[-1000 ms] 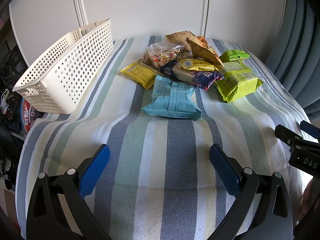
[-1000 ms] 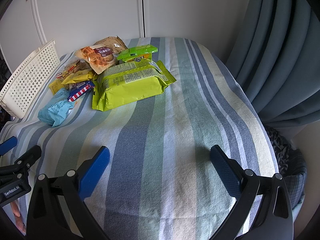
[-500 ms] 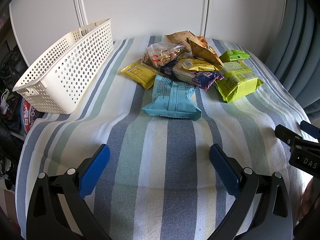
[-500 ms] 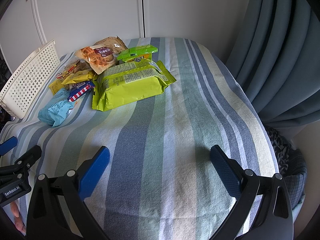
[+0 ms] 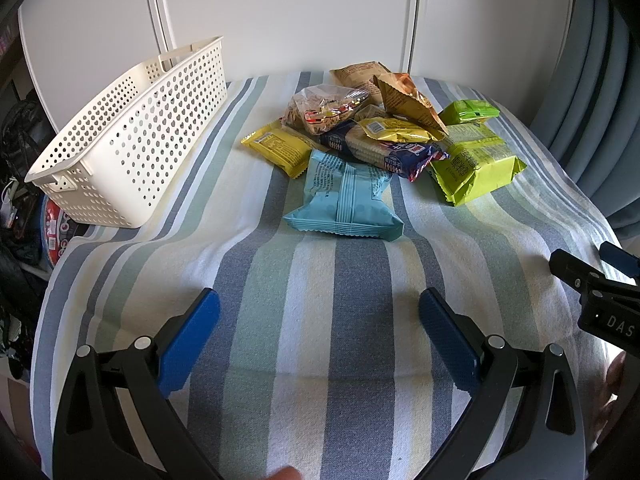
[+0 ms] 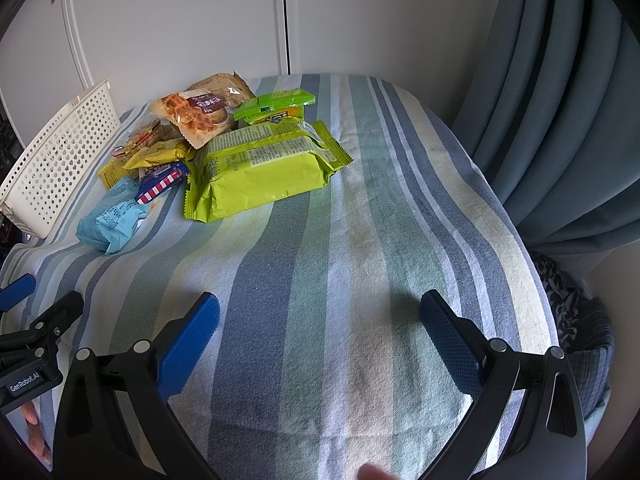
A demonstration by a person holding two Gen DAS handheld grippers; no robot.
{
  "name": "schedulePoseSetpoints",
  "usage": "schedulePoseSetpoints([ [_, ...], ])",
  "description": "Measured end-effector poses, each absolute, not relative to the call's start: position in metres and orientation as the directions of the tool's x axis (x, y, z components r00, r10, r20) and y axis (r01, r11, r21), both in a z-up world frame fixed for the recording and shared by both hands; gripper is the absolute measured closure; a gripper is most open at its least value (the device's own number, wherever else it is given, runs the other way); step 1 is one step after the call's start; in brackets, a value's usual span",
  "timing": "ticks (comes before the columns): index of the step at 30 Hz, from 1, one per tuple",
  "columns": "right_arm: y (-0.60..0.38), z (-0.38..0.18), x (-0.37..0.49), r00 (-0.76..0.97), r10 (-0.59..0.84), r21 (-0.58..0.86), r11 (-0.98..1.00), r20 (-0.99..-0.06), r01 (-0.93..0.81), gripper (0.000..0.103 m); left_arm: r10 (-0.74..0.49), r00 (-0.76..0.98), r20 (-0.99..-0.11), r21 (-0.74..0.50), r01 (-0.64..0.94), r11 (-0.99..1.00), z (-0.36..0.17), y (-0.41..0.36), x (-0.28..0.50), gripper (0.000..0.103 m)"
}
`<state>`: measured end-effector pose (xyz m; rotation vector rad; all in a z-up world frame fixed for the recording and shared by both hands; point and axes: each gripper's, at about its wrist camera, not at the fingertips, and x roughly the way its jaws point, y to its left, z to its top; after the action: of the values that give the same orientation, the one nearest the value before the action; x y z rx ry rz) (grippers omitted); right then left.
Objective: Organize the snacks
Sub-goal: 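Lower the left gripper onto the clear cracker bag and close it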
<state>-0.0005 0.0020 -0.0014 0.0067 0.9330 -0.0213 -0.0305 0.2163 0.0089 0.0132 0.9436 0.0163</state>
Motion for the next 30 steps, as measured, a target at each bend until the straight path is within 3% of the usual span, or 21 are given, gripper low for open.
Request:
schedulePoseSetpoints([
  [8, 0.006, 0.001, 0.001, 0.589, -0.028, -0.019, 1.000, -0.808, 0.021, 0.005, 0.031, 0.591, -0.806, 0.024, -0.019, 1.000, 0.010, 0.217, -0.031, 0.002],
  [16, 0.013, 0.025, 0.003, 0.658, -0.044, -0.053, 0.999, -0.752, 0.006, 0.005, 0.187, 0.677, -0.712, 0.192, -0.068, 0.979, 0.034, 0.224, -0.033, 0.002],
  [24, 0.018, 0.052, 0.022, 0.703, 0.070, 0.029, 0.997, -0.707, -0.070, 0.005, 0.112, 0.671, -0.733, 0.075, -0.083, 0.994, 0.046, 0.253, -0.012, 0.002],
  [30, 0.023, 0.059, 0.050, 0.713, 0.071, 0.017, 0.996, -0.698, -0.082, 0.005, 0.051, 0.701, -0.711, 0.037, -0.036, 0.999, 0.062, 0.249, 0.013, 0.002],
])
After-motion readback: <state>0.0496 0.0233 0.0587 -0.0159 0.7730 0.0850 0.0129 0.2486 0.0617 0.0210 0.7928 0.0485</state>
